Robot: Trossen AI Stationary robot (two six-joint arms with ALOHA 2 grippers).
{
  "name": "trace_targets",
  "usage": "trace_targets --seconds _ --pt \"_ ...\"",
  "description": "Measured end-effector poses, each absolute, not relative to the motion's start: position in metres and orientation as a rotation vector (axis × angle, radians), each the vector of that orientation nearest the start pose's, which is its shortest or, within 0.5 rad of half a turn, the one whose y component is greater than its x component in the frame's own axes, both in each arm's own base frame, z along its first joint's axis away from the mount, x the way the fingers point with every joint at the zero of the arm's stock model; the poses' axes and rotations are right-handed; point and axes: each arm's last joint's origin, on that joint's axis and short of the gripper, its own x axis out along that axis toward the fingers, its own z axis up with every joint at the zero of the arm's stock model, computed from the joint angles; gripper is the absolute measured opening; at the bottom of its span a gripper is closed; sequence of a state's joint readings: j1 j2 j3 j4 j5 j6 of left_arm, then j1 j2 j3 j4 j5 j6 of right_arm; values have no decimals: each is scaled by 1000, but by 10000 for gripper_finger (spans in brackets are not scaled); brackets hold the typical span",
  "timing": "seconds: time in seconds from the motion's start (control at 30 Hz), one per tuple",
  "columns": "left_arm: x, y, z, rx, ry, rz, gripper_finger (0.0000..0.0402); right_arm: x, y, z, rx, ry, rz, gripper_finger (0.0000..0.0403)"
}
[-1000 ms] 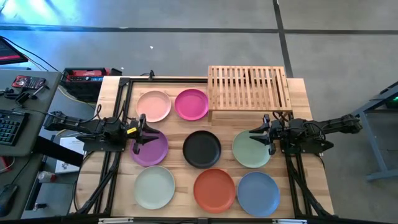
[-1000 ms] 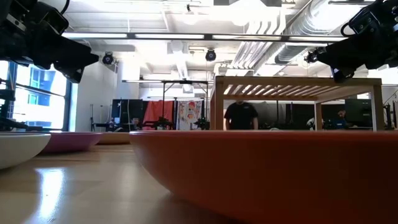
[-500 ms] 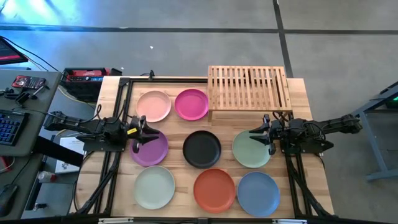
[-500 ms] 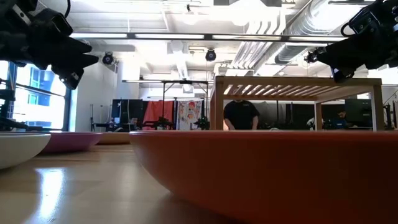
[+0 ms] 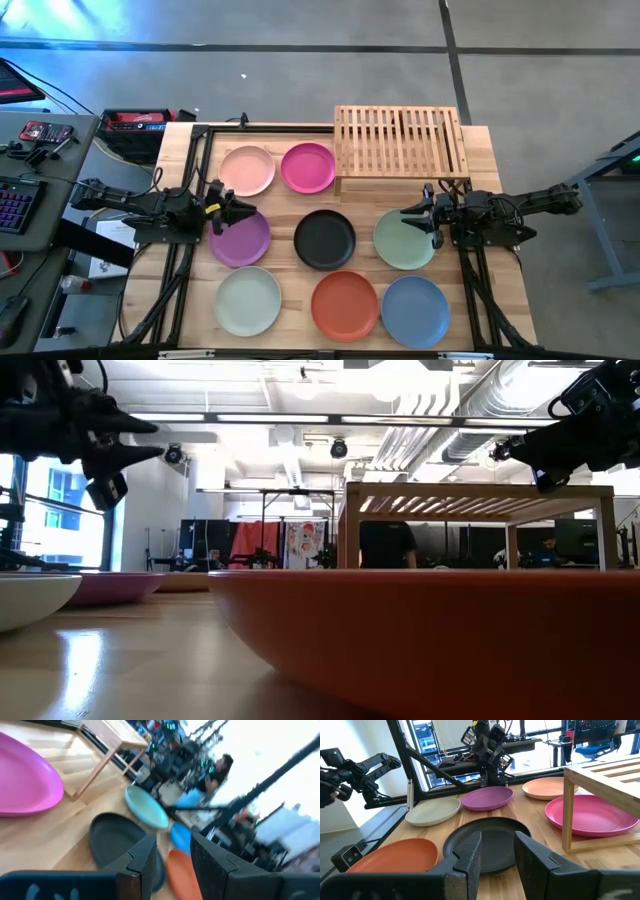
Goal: Place and stack plates onto a shelf
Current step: Put the middle right green plate on the shelf
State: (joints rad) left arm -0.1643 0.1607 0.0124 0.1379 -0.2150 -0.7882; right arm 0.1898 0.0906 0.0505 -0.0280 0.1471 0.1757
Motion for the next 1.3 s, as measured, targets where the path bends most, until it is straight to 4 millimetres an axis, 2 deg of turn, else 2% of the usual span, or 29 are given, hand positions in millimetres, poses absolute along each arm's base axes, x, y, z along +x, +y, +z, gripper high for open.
trace_targets --seconds 0.2,0.4,0.57,0.67,0.97,1.3 --pt "106 -9 174 -925 -109 99 108 99 15 171 164 70 37 103" --pt "106 -9 175 -893 -116 104 108 100 15 172 181 61 37 103" --pt "106 -9 174 -889 -118 112 108 100 15 179 287 -8 44 103" --pt "106 -9 174 -828 -98 101 108 99 15 184 300 -59 51 103" --pt "106 -9 171 -589 -51 109 108 93 12 212 351 -362 47 103" --pt "106 -9 162 -554 27 149 108 74 8 243 208 -743 -2 103"
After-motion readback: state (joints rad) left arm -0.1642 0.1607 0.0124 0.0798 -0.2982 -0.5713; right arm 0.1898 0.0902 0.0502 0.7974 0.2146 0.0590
